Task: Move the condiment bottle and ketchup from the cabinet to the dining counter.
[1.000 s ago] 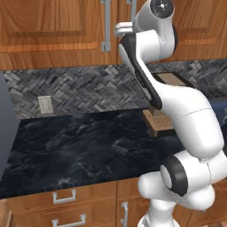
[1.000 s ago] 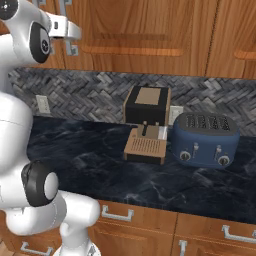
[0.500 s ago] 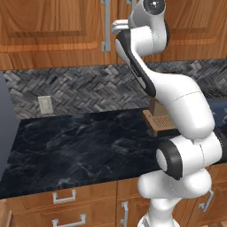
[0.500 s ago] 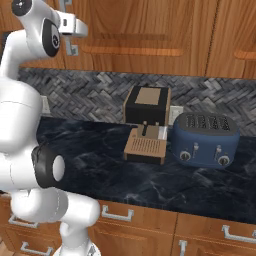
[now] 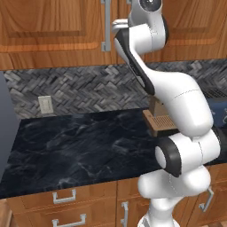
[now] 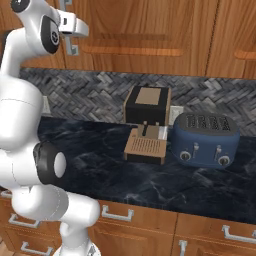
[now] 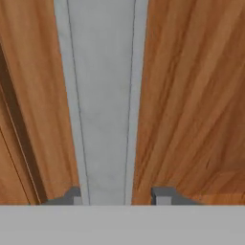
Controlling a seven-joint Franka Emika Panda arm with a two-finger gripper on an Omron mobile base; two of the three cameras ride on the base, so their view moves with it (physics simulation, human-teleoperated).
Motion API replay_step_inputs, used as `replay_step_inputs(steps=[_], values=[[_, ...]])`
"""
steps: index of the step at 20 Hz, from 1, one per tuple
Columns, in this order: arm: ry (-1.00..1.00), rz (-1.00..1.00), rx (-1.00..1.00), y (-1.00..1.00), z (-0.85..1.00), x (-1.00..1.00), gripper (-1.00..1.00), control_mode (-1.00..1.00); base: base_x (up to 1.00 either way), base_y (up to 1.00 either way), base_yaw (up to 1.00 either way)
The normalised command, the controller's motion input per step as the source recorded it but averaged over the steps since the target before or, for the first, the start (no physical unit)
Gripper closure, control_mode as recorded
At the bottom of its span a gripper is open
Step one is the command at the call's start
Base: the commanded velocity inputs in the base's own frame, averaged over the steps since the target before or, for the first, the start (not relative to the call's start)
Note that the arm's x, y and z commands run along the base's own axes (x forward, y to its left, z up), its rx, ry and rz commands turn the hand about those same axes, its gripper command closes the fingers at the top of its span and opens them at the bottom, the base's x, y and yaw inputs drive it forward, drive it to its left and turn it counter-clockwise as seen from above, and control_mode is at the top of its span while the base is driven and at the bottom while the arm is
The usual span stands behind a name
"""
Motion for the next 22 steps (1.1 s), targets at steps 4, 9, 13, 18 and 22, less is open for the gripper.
replay_step_inputs(steps=[4, 9, 13, 18, 22], values=[[0.03, -0.15, 0.01, -0.52, -0.22, 0.04, 1.00, -1.00, 0.00, 0.00, 0.00], [0.00, -0.11, 0.04, -0.60, -0.28, -0.08, 1.00, -1.00, 0.00, 0.00, 0.00], [-0.09, -0.01, 0.06, -0.68, -0.14, -0.66, 1.00, -1.00, 0.00, 0.00, 0.00], [-0.12, 0.00, 0.06, -0.65, -0.06, -0.84, 1.00, -1.00, 0.00, 0.00, 0.00], [-0.09, 0.00, 0.10, -0.62, 0.00, -0.91, 1.00, -1.00, 0.00, 0.00, 0.00]])
